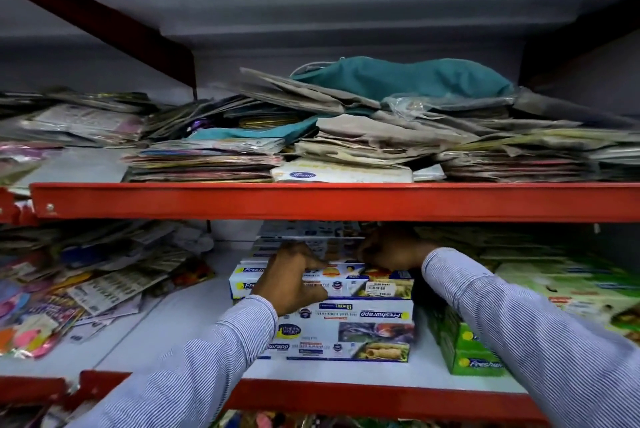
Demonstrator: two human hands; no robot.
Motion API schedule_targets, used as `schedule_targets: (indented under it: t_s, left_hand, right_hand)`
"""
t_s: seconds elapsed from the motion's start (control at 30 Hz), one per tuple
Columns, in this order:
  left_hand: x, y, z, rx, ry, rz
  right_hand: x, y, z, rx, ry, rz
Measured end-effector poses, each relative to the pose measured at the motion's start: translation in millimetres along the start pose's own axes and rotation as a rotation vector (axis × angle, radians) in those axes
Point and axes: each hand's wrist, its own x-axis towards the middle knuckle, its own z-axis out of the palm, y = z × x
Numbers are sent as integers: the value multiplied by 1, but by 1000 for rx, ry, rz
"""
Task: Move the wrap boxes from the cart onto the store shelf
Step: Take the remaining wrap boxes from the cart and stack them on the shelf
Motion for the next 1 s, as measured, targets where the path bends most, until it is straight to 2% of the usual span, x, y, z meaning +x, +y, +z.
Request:
schedule_targets:
  t_s: [0.13,0.2,0.33,0.67,0.77,0.87,1.0]
  left_hand:
    - [-5,-2,2,258,55,60]
    - [-7,-3,3,205,40,60]
    - [-14,-10,6,131,46,72]
    - [-19,-30,18,306,8,100]
    - [-23,-33,23,386,125,134]
    - [-40,-31,29,455,263,162]
    - [-48,-38,45,509,282,141]
  right_hand:
    - [-12,-1,15,67,43,-77]
    - [-18,0,26,113,57,-81]
    - [-28,3,41,49,126,-79]
    - [-29,12,57,-99,263,-102]
    - [-31,6,67,-246,416,-98]
    - [-40,-9,90,-241,643,-100]
    - [-32,-19,124,-243,748,-60]
